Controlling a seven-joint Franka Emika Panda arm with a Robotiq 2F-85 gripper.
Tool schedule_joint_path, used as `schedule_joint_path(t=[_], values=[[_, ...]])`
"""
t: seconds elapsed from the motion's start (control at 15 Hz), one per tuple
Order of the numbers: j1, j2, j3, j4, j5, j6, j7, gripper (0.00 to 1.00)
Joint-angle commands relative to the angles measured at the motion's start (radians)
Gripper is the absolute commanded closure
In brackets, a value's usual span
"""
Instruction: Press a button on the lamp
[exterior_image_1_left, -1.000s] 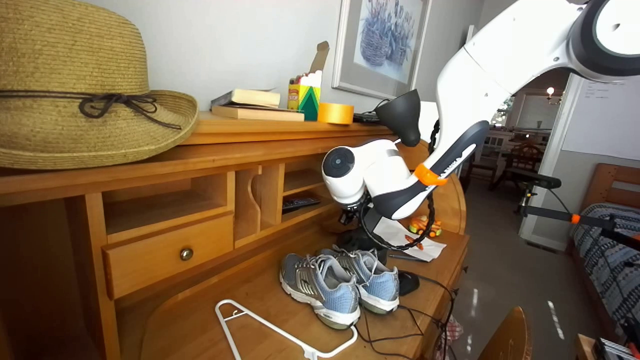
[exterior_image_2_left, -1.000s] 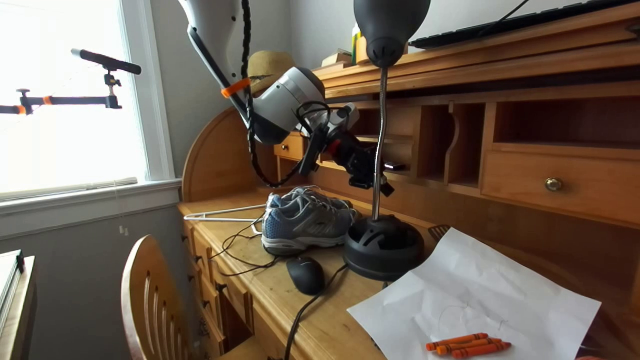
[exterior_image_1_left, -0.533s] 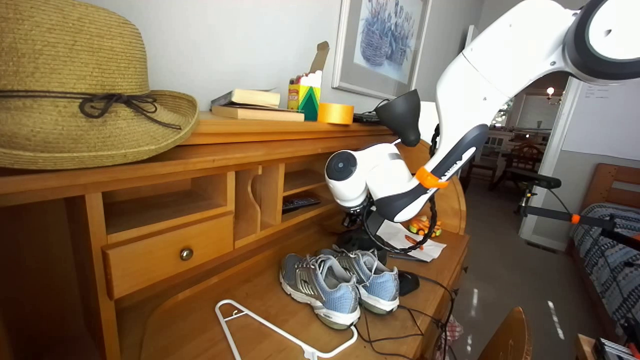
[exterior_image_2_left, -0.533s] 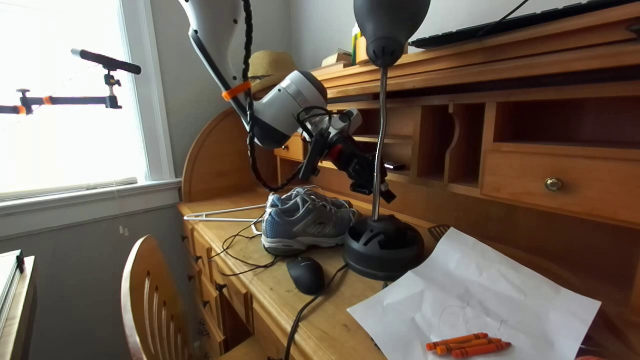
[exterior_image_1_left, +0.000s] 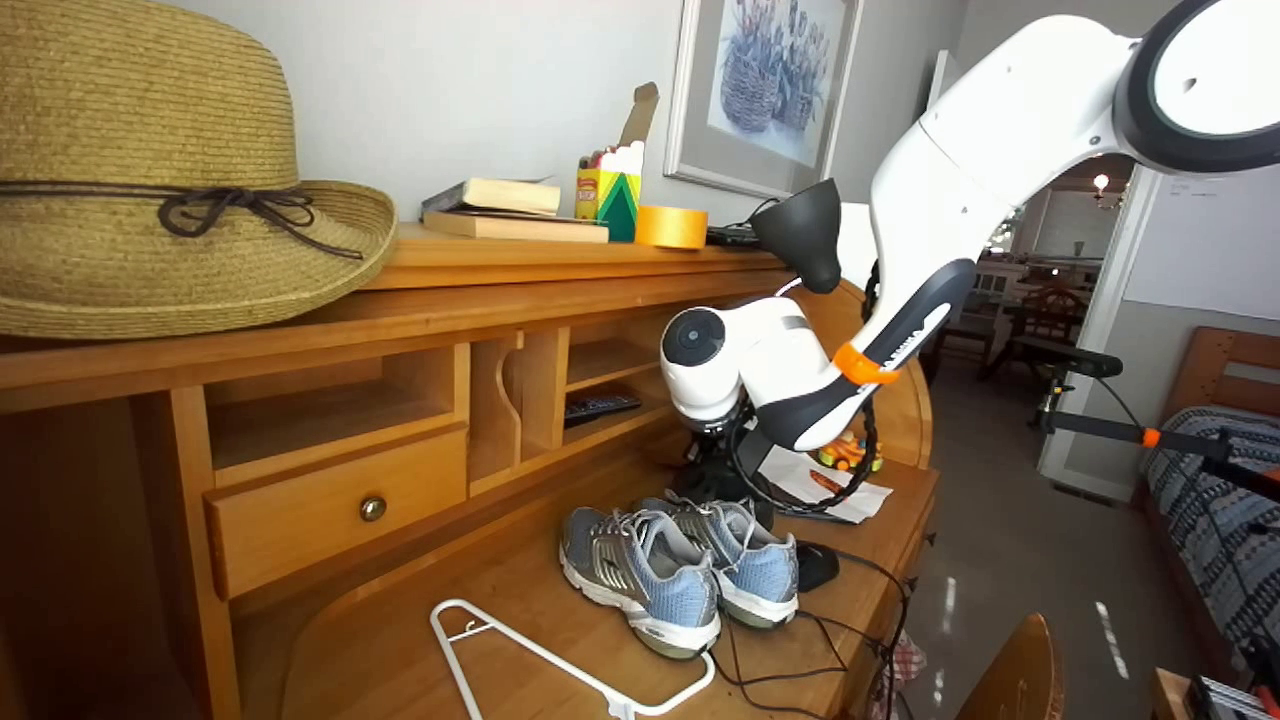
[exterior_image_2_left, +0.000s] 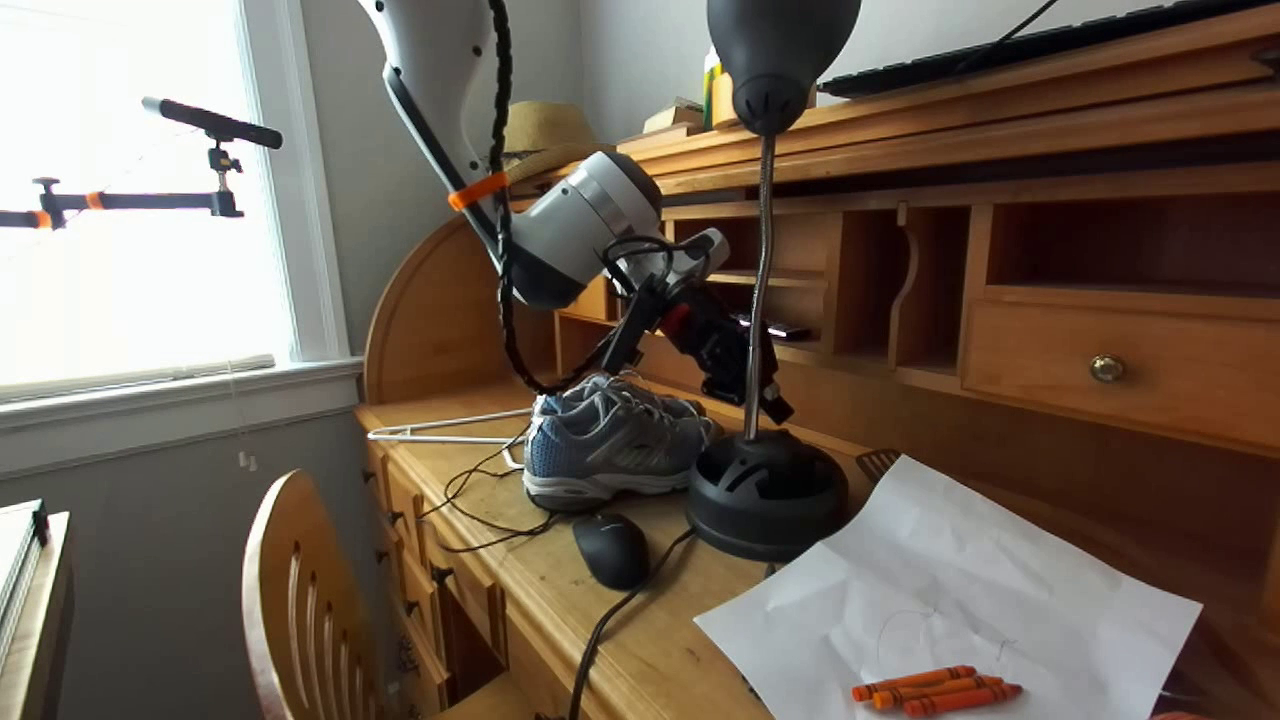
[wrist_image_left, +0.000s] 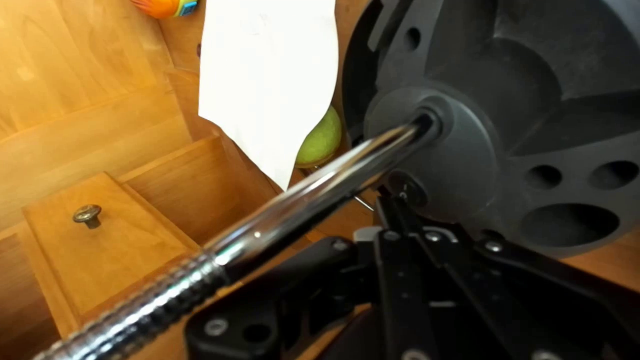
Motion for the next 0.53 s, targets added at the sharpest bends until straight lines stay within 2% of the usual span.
schedule_joint_path(t=[0.0, 0.47], values=[[-0.012, 0.015, -0.008, 0.001, 0.008, 0.054, 0.011, 1.00], [-0.004, 0.023, -0.031, 0.007, -0.027, 0.097, 0.024, 1.00]])
